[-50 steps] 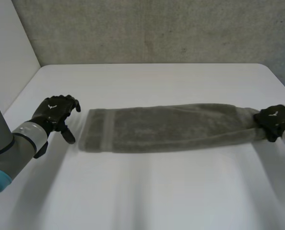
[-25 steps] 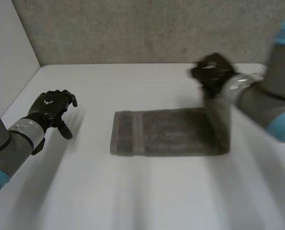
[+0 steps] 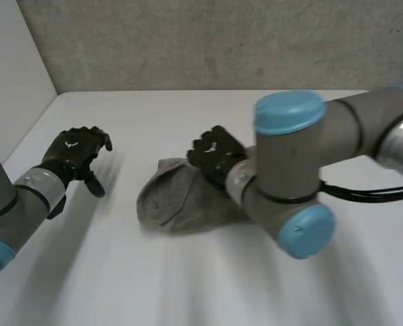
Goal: Fold the towel.
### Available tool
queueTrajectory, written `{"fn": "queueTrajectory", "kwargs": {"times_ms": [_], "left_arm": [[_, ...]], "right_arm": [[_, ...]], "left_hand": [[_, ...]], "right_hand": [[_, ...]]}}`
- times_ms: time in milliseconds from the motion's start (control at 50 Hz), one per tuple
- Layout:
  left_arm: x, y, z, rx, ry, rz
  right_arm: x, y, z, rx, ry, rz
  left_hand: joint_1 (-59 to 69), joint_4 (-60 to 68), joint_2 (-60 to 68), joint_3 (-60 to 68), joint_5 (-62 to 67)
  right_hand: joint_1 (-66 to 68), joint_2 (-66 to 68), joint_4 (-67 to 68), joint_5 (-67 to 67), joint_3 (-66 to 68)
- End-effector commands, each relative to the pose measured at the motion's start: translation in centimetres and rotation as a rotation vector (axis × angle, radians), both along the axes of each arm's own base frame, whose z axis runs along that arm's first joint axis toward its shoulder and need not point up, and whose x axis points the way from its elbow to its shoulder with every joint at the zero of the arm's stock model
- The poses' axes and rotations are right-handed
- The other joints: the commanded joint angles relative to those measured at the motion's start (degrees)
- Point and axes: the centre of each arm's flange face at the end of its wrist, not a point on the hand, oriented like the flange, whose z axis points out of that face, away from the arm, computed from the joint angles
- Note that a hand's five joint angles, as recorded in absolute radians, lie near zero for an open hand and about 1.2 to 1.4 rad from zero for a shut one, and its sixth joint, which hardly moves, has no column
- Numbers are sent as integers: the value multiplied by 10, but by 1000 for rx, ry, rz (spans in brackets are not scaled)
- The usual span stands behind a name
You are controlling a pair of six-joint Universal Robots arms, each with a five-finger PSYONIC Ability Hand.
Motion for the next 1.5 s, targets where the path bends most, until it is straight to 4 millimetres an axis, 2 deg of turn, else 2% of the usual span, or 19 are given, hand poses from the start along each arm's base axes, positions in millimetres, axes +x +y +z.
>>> {"fn": "queueTrajectory", "kwargs": {"times_ms": [20,60,120,160,220,360,620,660,700,720,760,780,820,840,880,940,1060,1240,1500], "left_arm": [[-24,12,5,-9,23,-74],[-40,23,8,-1,60,-121],[-49,29,9,7,83,-145],[-64,42,8,34,122,-188],[-76,55,3,72,152,-226],[-94,73,-14,125,138,-286],[-104,60,-48,176,115,-279],[-105,56,-51,177,113,-273],[-107,42,-51,141,113,-224],[-107,42,-51,141,113,-223],[-103,24,-46,100,112,-140],[-103,24,-46,100,112,-139],[-99,11,-38,57,115,-72],[-99,11,-38,57,115,-71],[-90,-2,-33,39,122,-19],[-82,-8,-32,37,123,6],[-76,-10,-33,46,120,22],[-59,-6,-51,110,92,60],[-54,8,-29,85,98,56]], "right_arm": [[-49,-11,4,60,-17,-98],[-71,-15,-3,87,-31,-138],[-80,-16,-8,92,-36,-152],[-95,-16,-19,100,-41,-175],[-105,-16,-32,110,-39,-197],[-114,-17,-47,115,-39,-223],[-113,-22,-65,114,-41,-224],[-113,-23,-67,112,-41,-226],[-111,-25,-72,108,-45,-224],[-111,-25,-72,108,-45,-224],[-110,-28,-78,102,-46,-225],[-110,-28,-78,102,-46,-225],[-110,-29,-82,98,-50,-225],[-110,-29,-82,98,-50,-225],[-109,-30,-85,98,-62,-229],[-108,-32,-84,109,-94,-240],[-108,-33,-83,140,-145,-263],[-107,-29,-78,190,-215,-296],[-108,-29,-76,228,-266,-318]], "left_hand": [[-29,-32,-27,-26,-18],[-22,-26,-20,-20,-12],[-22,-25,-20,-20,-12],[-20,-24,-18,-18,-10],[-20,-24,-18,-18,-10],[-19,-22,-17,-16,-8],[-12,-15,-10,-9,-1],[-8,-12,-7,-6,2],[-3,-7,-2,-1,7],[-3,-7,-2,-1,7],[-2,-5,0,1,9],[-2,-5,0,1,9],[-3,-7,-2,-1,7],[-3,-7,-2,-1,7],[-3,-7,-2,-1,7],[-3,-7,-2,-1,7],[-7,-10,-5,-4,4],[-5,-9,-3,-3,5],[-10,-14,-8,-8,0]], "right_hand": [[-19,-18,-7,8,-9],[-17,-17,-5,10,-8],[-14,-13,-2,13,-4],[-9,-8,3,18,1],[-1,0,12,27,9],[20,20,32,47,29],[43,44,55,71,53],[48,49,61,76,58],[83,84,96,111,93],[84,84,96,111,93],[132,133,144,160,142],[132,133,145,160,142],[168,168,180,195,177],[168,168,180,195,178],[208,208,220,235,218],[235,235,247,262,245],[243,244,256,271,253],[185,185,197,212,194],[220,220,232,247,230]]}}
